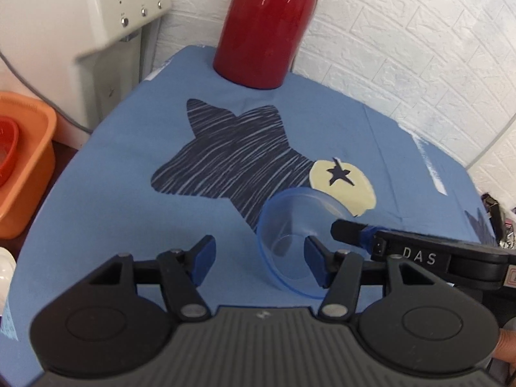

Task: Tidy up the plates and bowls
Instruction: 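Move both grippers to the clear blue bowl and grip its rim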

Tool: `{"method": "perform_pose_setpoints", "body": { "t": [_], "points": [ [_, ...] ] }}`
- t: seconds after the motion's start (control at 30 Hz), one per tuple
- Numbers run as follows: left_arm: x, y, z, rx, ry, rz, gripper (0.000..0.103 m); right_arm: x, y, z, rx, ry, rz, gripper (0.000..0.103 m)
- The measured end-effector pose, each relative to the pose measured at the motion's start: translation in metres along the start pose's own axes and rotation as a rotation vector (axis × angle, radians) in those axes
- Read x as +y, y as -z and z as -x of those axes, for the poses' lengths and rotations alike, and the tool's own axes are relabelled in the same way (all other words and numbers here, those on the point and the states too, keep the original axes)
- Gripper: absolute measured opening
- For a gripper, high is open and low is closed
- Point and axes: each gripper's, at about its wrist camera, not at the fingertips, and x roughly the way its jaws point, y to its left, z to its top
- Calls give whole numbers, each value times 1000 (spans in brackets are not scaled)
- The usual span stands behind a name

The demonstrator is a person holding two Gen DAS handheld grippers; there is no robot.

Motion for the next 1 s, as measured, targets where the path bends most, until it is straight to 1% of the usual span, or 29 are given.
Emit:
{"method": "perform_pose_setpoints", "body": {
  "t": [0.1, 0.17, 0.3, 0.37, 0.4, 0.43, 0.47, 0.5, 0.57, 0.73, 0.83, 1.0],
  "points": [
    [3, 1, -15, 35, 8, 16, 60, 1, 1, -13, 28, 33, 19, 34],
    [5, 3, -21, 40, -3, 22, 60, 0, 4, -19, 54, 40, 11, 34],
    [11, 6, -26, 33, -32, 42, 59, -2, 11, -15, 19, -27, -10, 28],
    [12, 5, -26, 24, -50, 29, 41, 3, 12, -11, 14, -45, -7, 26],
    [12, 5, -26, 24, -57, 29, 22, 7, 13, -9, 22, -66, -3, 26],
    [12, 5, -25, 30, -46, 23, 9, 11, 15, -7, 30, -87, -1, 25],
    [12, 5, -24, 41, -32, 24, 7, 17, 17, -5, 42, -109, 3, 23],
    [12, 7, -20, 46, -21, 30, 0, 23, 20, -1, 43, -102, 5, 22],
    [8, 12, -9, 33, -26, 12, 0, 29, 24, 8, 33, -94, 13, 24],
    [-6, 29, 32, 20, 11, -20, 0, 31, 46, 42, 50, -88, -12, 27],
    [-25, 47, 61, 15, 32, -49, 0, 24, 66, 76, 49, -83, -50, 29],
    [-67, 91, 109, 56, 110, -106, 0, 4, 111, 150, 35, -32, -63, 30]
  ]
}}
